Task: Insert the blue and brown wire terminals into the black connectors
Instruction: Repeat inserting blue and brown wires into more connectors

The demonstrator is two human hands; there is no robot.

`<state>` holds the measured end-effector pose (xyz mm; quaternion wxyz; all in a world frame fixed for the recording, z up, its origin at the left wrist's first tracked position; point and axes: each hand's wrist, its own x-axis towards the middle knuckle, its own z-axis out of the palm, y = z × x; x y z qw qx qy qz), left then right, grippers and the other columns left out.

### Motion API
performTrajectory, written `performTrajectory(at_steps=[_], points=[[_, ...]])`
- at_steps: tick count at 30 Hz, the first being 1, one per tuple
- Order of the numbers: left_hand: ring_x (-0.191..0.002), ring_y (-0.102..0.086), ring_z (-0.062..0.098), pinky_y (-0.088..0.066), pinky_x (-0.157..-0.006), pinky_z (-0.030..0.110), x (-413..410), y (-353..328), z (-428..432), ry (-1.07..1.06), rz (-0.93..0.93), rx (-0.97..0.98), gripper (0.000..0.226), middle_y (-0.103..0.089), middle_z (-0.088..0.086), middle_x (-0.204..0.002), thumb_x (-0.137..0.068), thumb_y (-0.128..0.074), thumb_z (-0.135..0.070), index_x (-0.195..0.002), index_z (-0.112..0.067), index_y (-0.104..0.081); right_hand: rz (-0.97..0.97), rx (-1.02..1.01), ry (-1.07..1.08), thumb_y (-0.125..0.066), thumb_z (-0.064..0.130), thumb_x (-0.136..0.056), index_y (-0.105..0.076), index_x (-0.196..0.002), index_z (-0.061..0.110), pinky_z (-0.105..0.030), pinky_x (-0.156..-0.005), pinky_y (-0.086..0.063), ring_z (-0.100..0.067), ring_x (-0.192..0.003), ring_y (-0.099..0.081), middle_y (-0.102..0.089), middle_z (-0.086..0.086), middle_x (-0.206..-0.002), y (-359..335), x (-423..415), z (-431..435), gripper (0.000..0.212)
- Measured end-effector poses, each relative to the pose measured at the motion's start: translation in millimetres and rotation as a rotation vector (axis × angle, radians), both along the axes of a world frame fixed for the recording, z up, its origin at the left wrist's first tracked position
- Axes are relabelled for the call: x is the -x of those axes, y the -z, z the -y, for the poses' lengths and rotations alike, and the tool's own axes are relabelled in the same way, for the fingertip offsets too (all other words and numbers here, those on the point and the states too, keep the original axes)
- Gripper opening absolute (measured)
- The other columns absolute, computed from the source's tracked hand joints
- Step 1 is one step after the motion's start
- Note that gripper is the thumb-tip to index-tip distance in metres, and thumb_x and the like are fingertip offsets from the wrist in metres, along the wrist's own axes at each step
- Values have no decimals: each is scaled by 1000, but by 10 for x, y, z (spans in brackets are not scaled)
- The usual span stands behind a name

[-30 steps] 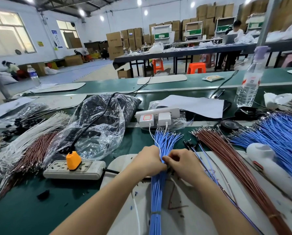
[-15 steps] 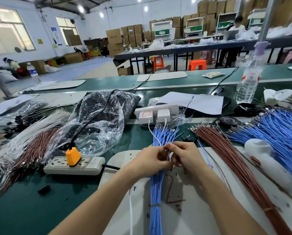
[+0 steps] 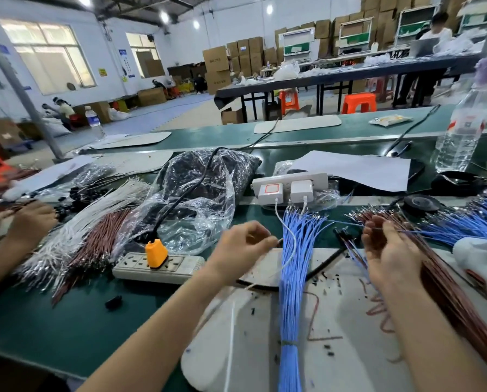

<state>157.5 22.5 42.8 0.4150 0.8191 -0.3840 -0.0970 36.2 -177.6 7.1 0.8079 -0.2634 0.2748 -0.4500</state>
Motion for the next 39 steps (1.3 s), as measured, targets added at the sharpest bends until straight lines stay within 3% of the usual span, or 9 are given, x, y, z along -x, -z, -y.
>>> performTrajectory(at_steps=[3,8,11,14,19,22,28,33,39], points=[[-74,-54,10,-40,-61,12,-402,-51,-231,-407,228,68,3,-58,1,-85,-93,-58,-14,-91,-14,-56,-58,57,-58,-36,25,-104,-54,-81,17,-17,-46,-52,-12,-48,-65,-70,-1,-59,14,-32,-59,31],[-82,-55,17,-49,-68,24,-887,-63,-389,-724,88,71,19,-54,9,-101,-92,-46,6,-103,-8,-52,-80,80,-106,-43,23,-101,-60,-85,9,-17,-47,-49,-13,-54,-56,-63,-5,-63,46,-35,-50,28],[-71,-50,12,-40,-58,18,-1065,-47,-373,-643,113,-317,24,-59,11,-100,-91,-47,5,-111,-3,-60,-65,72,-136,-33,30,-104,-59,-84,11,-16,-46,-45,-14,-51,-55,-66,-6,-62,49,-40,-47,38],[-93,-58,27,-46,-75,31,-1077,4,-287,-455,175,-649,22,-61,19,-114,-94,-50,-4,-115,-1,-56,-60,61,-163,-30,36,-104,-55,-85,15,-16,-44,-49,-18,-48,-63,-71,-9,-64,28,-32,-68,37],[-83,-51,27,-40,-70,32,-995,5,-193,-393,323,-716,11,-58,19,-107,-90,-60,-10,-93,-5,-51,-61,96,-206,-41,12,-101,-62,-91,4,-17,-51,-54,-12,-53,-65,-70,-8,-67,31,-16,-88,25],[-66,-50,18,-43,-68,29,-912,-73,-211,-492,362,-605,11,-57,14,-91,-90,-54,0,-80,-4,-56,-17,98,-195,-40,10,-101,-63,-96,1,-20,-61,-58,-16,-66,-69,-72,-11,-78,14,-18,-96,26],[-78,-50,15,-42,-77,22,-477,-554,-5,-528,591,-25,19,-56,8,-97,-81,-74,-20,-99,-13,-72,-88,189,-126,-29,25,-105,-56,-97,11,-28,-58,-59,-23,-61,-69,-73,-15,-75,-15,-56,-149,32],[-63,-53,2,-45,-66,13,111,-200,716,-32,128,236,17,-57,-2,-83,-81,-74,-20,-94,-10,-74,-289,416,-49,-43,-5,-96,-55,-110,8,-21,-74,-52,-15,-76,-62,-65,-7,-83,60,-103,-177,22],[-67,-70,16,-53,-69,20,158,377,847,97,-394,448,14,-58,12,-89,-81,-67,4,-83,-10,-70,-382,691,164,-45,-6,-95,-53,-94,24,-14,-68,-51,-6,-69,-64,-68,3,-77,96,-113,-135,31]])
